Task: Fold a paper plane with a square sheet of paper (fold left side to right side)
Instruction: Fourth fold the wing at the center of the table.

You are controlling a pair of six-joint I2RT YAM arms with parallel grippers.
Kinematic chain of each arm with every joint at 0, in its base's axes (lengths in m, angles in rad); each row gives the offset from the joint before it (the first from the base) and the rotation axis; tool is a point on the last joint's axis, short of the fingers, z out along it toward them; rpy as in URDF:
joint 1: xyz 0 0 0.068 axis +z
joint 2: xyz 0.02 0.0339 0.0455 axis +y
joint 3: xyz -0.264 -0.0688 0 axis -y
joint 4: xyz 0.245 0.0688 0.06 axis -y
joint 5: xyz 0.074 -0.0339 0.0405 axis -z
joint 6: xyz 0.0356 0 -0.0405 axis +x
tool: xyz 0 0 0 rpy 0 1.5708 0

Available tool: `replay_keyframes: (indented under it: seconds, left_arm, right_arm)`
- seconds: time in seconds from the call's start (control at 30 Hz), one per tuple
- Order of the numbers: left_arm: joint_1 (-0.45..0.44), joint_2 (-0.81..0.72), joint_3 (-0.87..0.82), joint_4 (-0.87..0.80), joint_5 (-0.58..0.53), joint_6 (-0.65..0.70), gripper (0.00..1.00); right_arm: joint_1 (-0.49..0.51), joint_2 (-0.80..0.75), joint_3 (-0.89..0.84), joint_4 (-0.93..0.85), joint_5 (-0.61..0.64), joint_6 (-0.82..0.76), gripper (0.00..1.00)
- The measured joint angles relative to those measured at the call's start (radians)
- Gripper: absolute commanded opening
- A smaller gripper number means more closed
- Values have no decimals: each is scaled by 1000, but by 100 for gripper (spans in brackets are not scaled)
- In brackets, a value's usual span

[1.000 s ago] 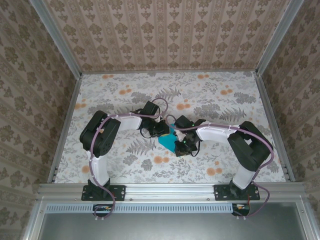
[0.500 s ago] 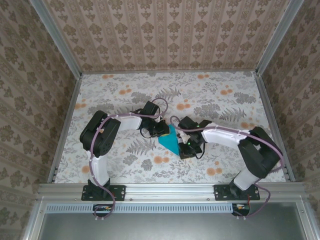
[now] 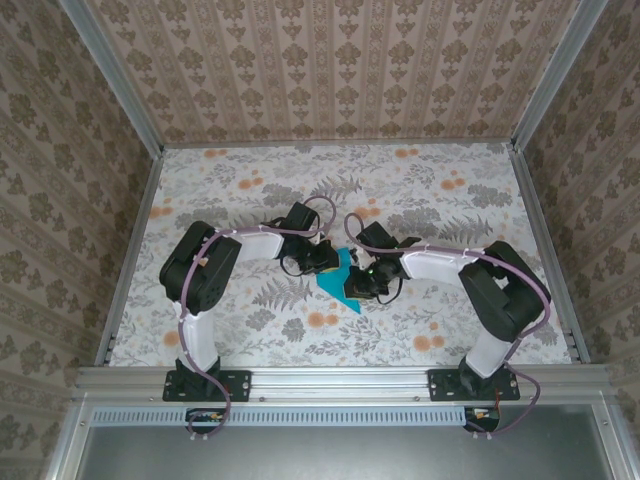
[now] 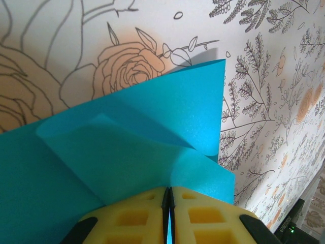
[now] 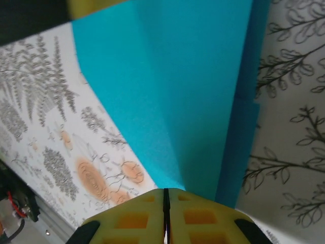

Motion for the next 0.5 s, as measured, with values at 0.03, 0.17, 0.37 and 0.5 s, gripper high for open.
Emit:
replay_keyframes:
  seconds: [0.03,0.17,0.37,0.5]
  left_arm:
    - [0,0,0,0,0,0,13]
    - [0,0,0,0,0,0,14]
    - [0,-15,-1,-1,-10,16,19]
    - [0,-59,-24,0,-35,34,20]
  right_arm:
    - [-3,8,0,0,6,0,9]
    - [-8,23,0,-2,22,-1,5]
    - [-9,26,0,-3,29,-2,0]
    - [-11,26,-9,7,25,-2,0]
